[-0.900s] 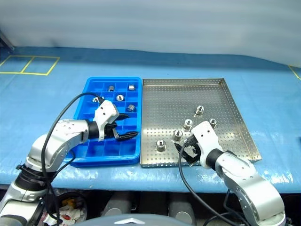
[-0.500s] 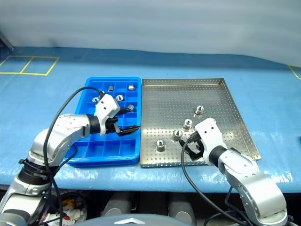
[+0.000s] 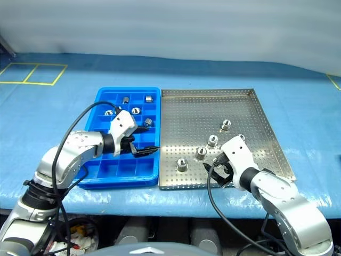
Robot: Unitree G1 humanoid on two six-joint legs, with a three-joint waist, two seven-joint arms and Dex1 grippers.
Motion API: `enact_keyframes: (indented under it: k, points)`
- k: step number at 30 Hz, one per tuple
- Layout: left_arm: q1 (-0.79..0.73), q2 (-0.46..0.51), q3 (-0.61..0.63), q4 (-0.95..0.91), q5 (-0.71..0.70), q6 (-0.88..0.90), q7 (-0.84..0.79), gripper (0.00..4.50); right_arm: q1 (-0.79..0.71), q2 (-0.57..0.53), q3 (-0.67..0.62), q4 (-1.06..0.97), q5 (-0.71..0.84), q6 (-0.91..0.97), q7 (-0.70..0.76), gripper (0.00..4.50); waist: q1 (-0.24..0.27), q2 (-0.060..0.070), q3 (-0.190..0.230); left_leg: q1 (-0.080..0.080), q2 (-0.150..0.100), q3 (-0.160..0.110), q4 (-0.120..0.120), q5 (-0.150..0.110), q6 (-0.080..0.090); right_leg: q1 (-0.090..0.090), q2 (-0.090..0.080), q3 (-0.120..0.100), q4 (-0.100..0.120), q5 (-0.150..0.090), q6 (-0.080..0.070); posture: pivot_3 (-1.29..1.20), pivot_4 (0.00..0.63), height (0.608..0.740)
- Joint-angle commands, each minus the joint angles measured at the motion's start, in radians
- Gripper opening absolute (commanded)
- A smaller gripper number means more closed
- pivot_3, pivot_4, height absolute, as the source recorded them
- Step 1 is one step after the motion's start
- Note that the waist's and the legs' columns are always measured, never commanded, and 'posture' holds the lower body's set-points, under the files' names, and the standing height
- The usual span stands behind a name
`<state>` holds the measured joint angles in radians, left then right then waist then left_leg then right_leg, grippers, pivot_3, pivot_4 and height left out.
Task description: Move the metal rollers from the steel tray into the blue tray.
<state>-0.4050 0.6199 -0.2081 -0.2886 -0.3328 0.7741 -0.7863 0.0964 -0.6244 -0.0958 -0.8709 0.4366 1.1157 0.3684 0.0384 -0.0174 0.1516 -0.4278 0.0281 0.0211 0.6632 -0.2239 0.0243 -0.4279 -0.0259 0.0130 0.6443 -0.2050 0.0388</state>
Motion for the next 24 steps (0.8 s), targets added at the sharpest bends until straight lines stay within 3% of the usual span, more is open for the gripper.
enact_keyframes:
  k: [1,14,24]
  points:
    - [-0.011,0.005,0.016,-0.032,-0.001,-0.015,-0.003,4.50,-0.006,-0.005,-0.007,-0.029,0.000,-0.028,0.002,4.47,0.000,0.000,0.000,0.000,0.000,0.000,0.000,0.000,0.000,0.000,0.000,0.000,0.000,0.000,0.000,0.11,0.150,0.740]
    - [-0.069,-0.018,-0.033,0.003,-0.003,-0.064,-0.084,4.50,0.040,0.010,-0.031,-0.067,-0.008,-0.030,-0.035,4.47,-0.002,0.000,0.000,0.000,0.000,0.000,0.001,0.000,0.000,0.000,0.000,0.000,0.000,0.000,0.000,0.03,0.150,0.740]
    - [-0.277,-0.109,-0.204,0.178,0.066,-0.099,-0.205,4.50,0.101,0.052,-0.031,-0.117,-0.017,-0.026,-0.093,4.47,-0.022,0.000,0.000,-0.001,-0.001,0.001,0.003,0.000,0.000,0.001,0.001,0.000,0.001,0.000,0.001,-0.02,0.150,0.740]
